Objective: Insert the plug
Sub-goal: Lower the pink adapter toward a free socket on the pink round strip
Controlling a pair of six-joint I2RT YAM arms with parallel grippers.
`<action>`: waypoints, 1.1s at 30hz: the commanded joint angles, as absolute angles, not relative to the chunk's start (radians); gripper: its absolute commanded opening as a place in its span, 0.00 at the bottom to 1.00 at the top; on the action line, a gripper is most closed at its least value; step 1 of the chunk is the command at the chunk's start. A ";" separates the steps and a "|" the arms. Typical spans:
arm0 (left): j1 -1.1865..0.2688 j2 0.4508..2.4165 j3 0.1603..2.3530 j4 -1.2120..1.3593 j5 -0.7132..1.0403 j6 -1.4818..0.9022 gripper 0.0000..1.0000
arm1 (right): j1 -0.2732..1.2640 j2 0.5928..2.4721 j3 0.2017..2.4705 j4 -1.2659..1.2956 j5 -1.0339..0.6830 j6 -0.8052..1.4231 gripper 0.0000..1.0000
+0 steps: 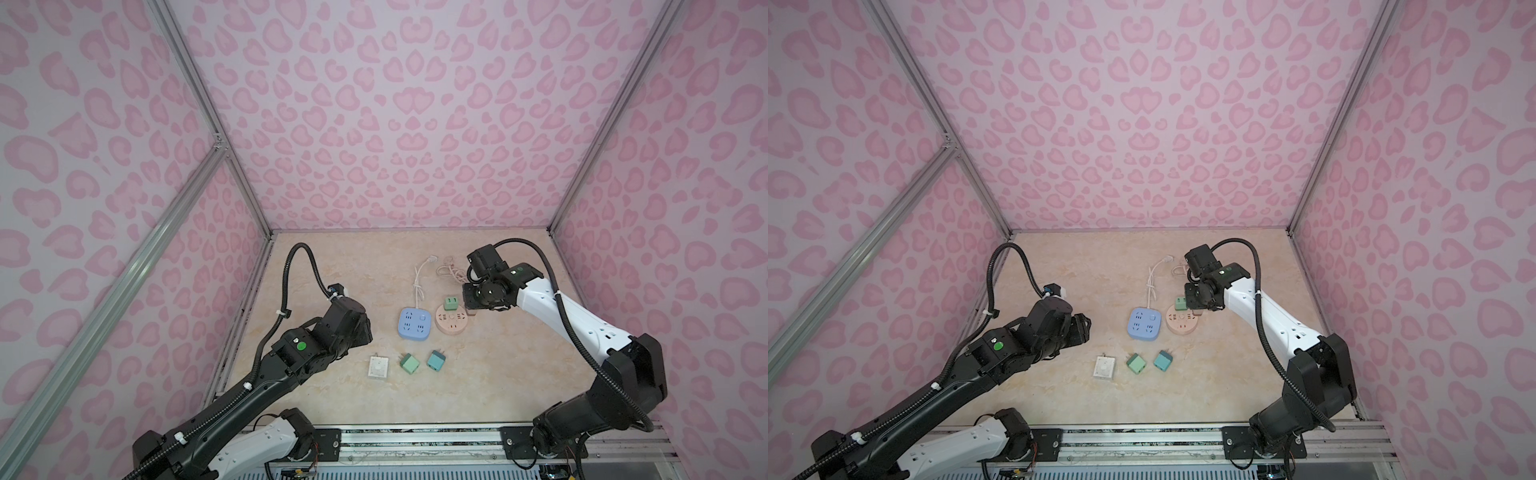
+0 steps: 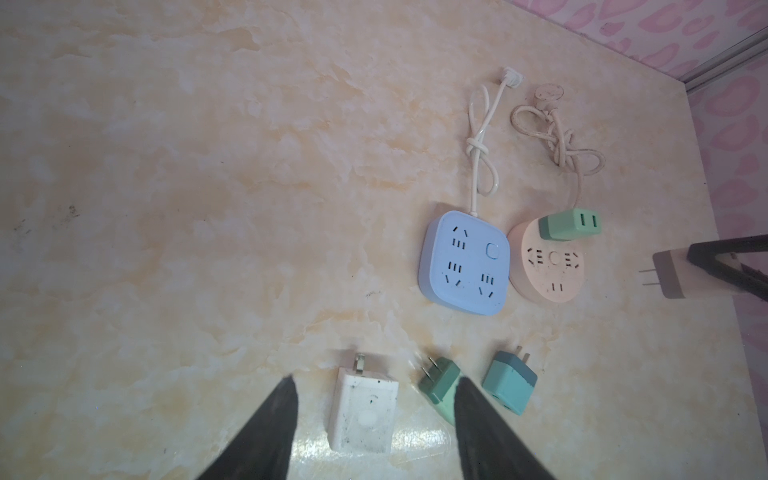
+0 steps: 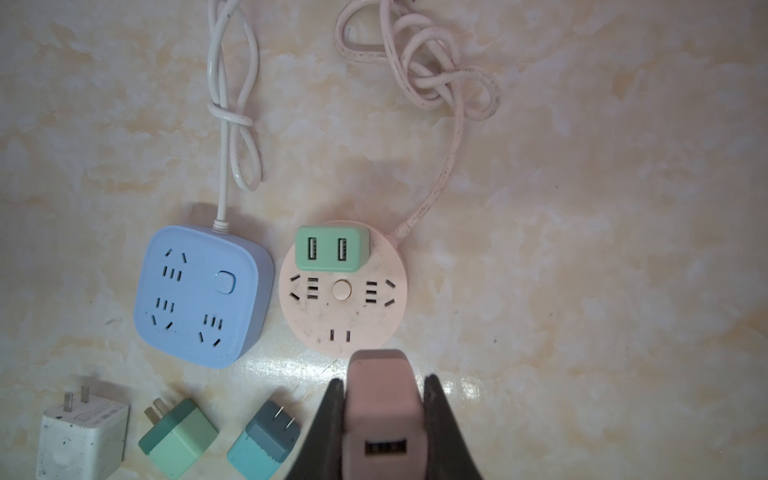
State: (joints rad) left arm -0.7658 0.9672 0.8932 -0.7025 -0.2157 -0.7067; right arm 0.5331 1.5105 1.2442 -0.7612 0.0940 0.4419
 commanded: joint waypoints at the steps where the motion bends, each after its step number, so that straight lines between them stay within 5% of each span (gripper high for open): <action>1: -0.765 0.963 0.885 -0.674 -0.225 -0.712 0.62 | 0.541 1.493 1.188 -0.628 0.084 0.455 0.00; 33: -0.764 0.954 0.856 -0.657 -0.224 -0.719 0.62 | 0.569 1.579 1.097 -0.476 0.162 0.427 0.00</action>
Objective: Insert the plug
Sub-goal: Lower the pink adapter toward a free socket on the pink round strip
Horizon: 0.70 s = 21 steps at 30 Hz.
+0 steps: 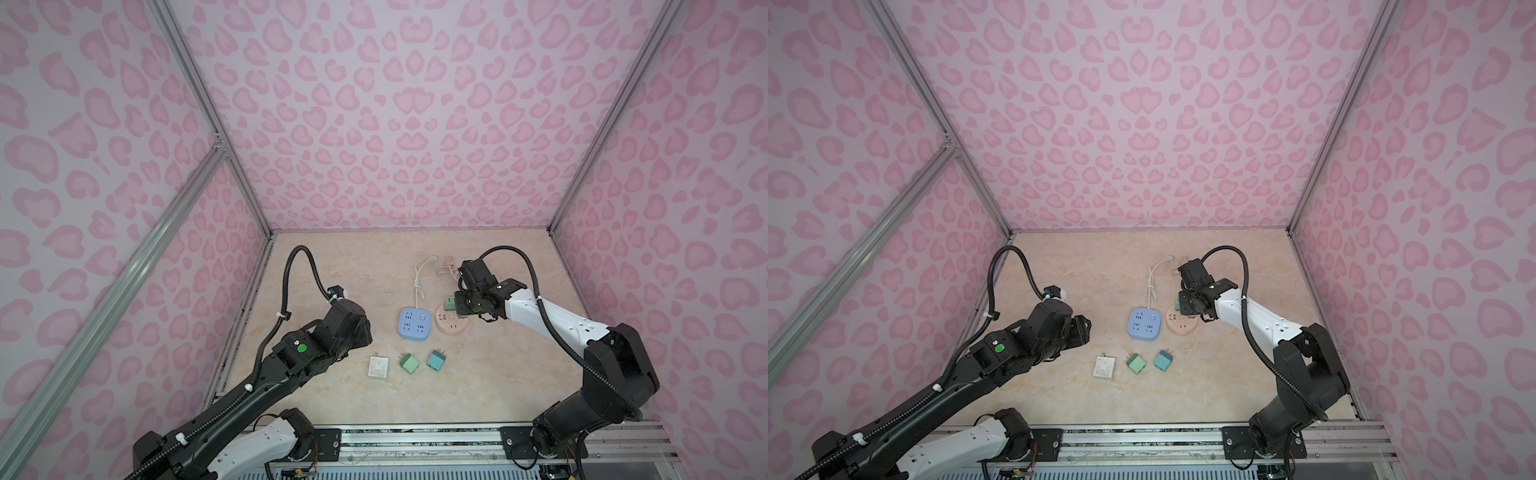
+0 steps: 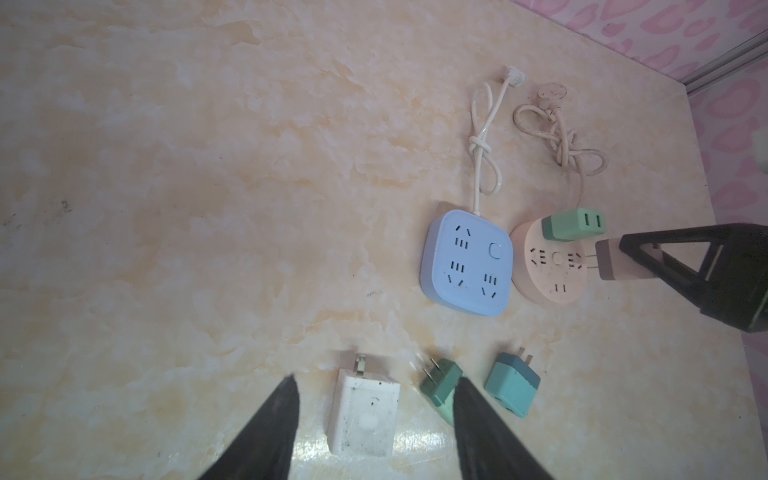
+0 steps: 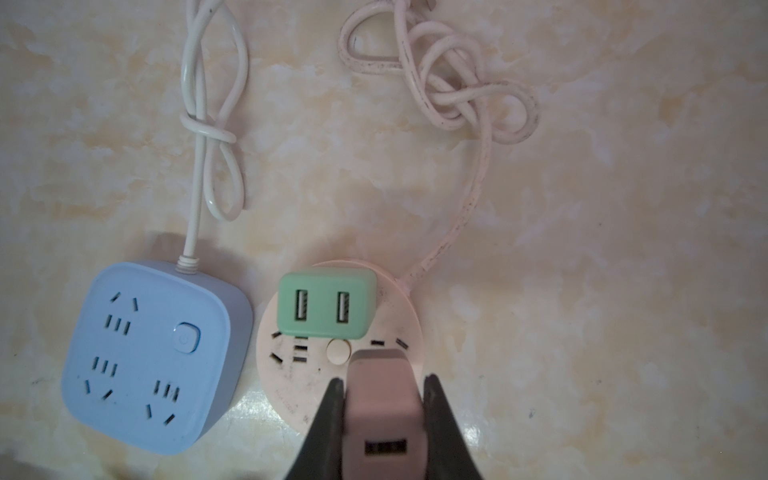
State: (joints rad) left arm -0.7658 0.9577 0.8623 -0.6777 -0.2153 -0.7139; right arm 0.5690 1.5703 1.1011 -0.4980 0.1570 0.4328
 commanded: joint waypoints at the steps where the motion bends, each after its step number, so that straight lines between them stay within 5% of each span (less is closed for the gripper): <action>1: -0.764 0.954 0.856 -0.655 -0.224 -0.719 0.62 | 0.569 1.580 1.095 -0.470 0.161 0.427 0.00; 21: -0.764 0.952 0.828 -0.635 -0.222 -0.718 0.61 | 0.572 1.627 1.089 -0.460 0.193 0.465 0.00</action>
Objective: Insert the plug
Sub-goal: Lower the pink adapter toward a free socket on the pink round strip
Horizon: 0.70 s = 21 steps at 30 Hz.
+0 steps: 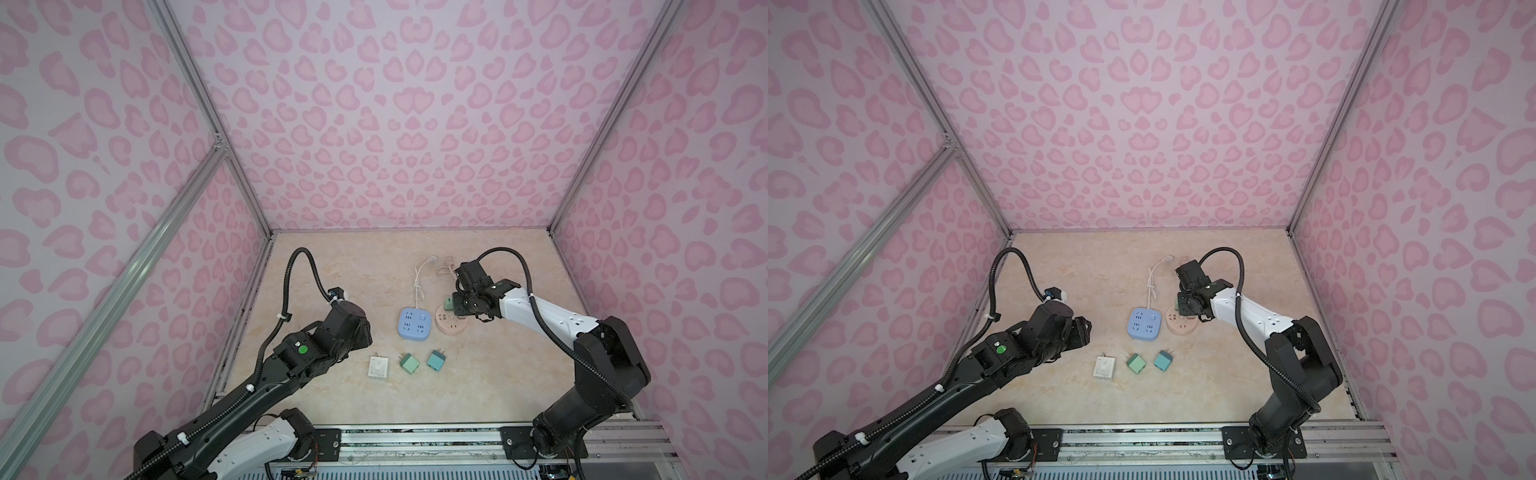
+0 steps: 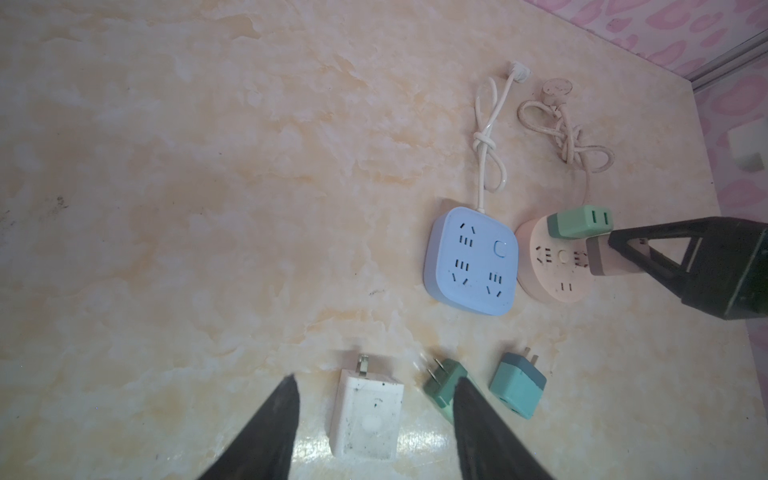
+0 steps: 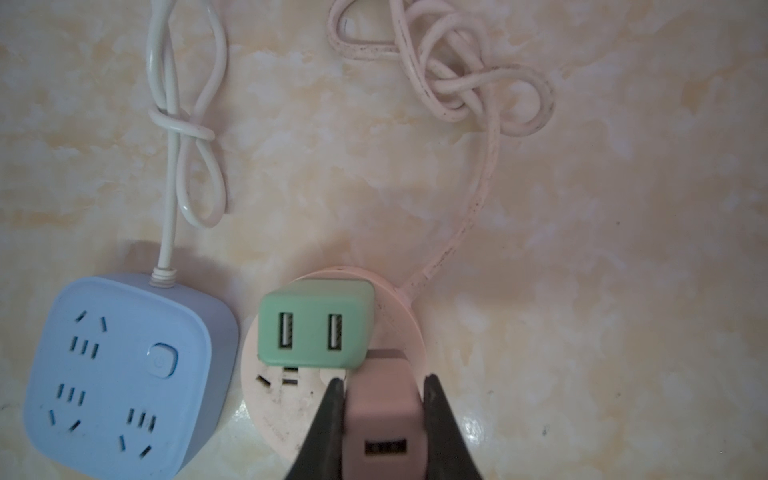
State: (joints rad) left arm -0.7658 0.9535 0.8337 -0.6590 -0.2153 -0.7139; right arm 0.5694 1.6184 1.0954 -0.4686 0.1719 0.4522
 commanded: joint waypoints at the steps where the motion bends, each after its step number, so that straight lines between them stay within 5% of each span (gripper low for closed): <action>1: -0.764 0.952 0.826 -0.633 -0.222 -0.719 0.61 | 0.572 1.630 1.089 -0.461 0.195 0.464 0.00; 21: -0.765 0.960 0.814 -0.623 -0.227 -0.718 0.61 | 0.580 1.703 1.103 -0.493 0.189 0.464 0.00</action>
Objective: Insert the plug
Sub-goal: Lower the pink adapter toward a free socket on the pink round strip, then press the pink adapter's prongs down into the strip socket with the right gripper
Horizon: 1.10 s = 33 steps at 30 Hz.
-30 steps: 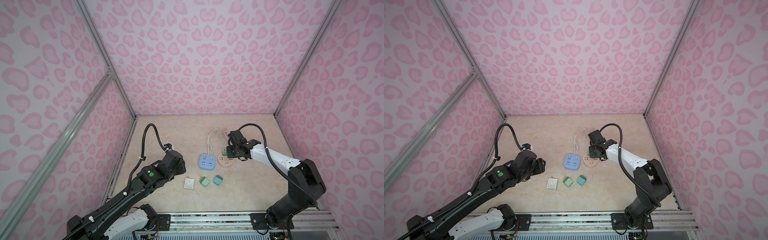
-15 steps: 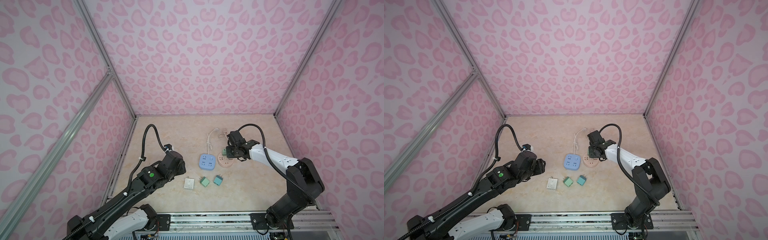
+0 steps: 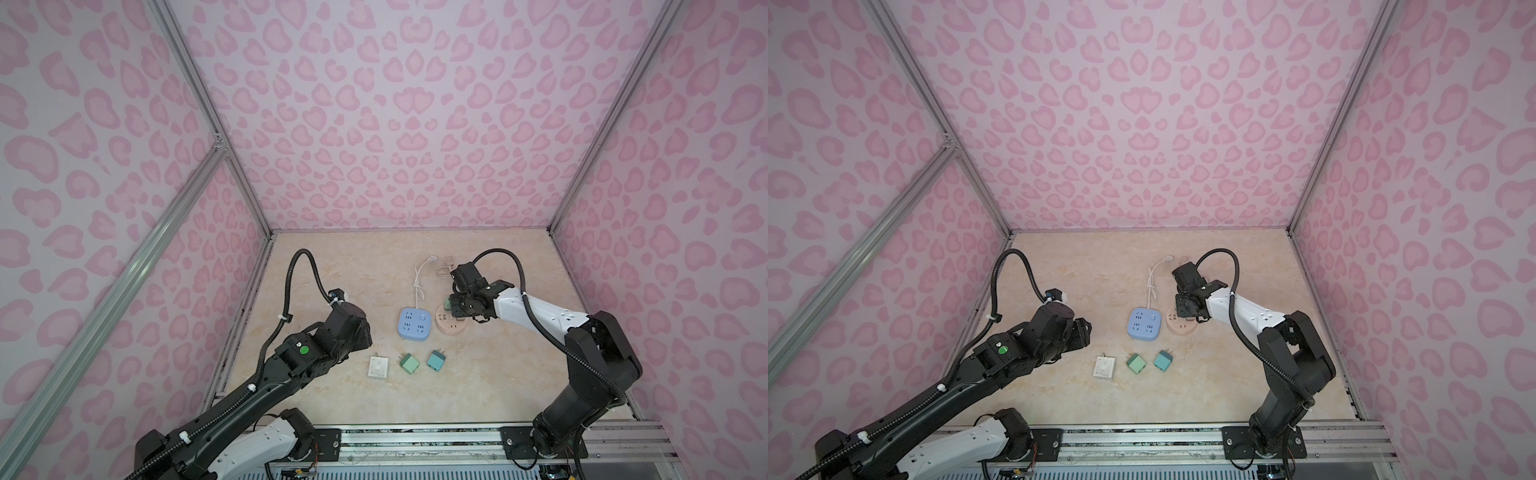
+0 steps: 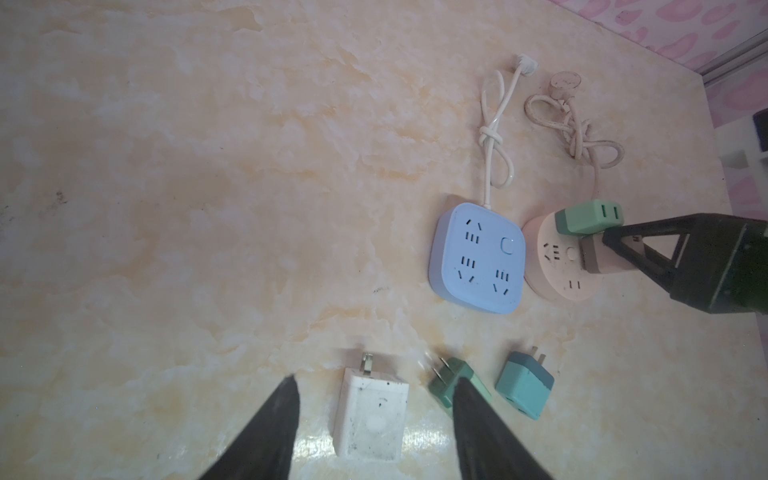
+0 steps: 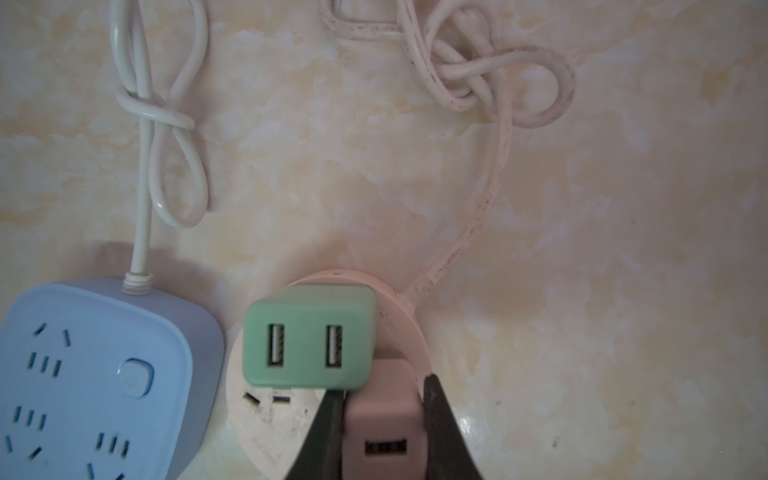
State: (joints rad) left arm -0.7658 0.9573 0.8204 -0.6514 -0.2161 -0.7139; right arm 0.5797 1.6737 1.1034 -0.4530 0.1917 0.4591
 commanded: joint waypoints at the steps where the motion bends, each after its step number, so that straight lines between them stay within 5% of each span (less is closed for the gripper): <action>1: -0.764 0.961 0.813 -0.622 -0.227 -0.718 0.61 | 0.580 1.708 1.106 -0.498 0.190 0.464 0.00; 33: -0.763 0.977 0.791 -0.587 -0.206 -0.727 0.61 | 0.593 1.816 1.127 -0.654 0.163 0.474 0.00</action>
State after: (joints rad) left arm -0.7650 0.9752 0.7914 -0.6083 -0.2081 -0.7181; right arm 0.5957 1.7710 1.1534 -0.4461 0.2508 0.4736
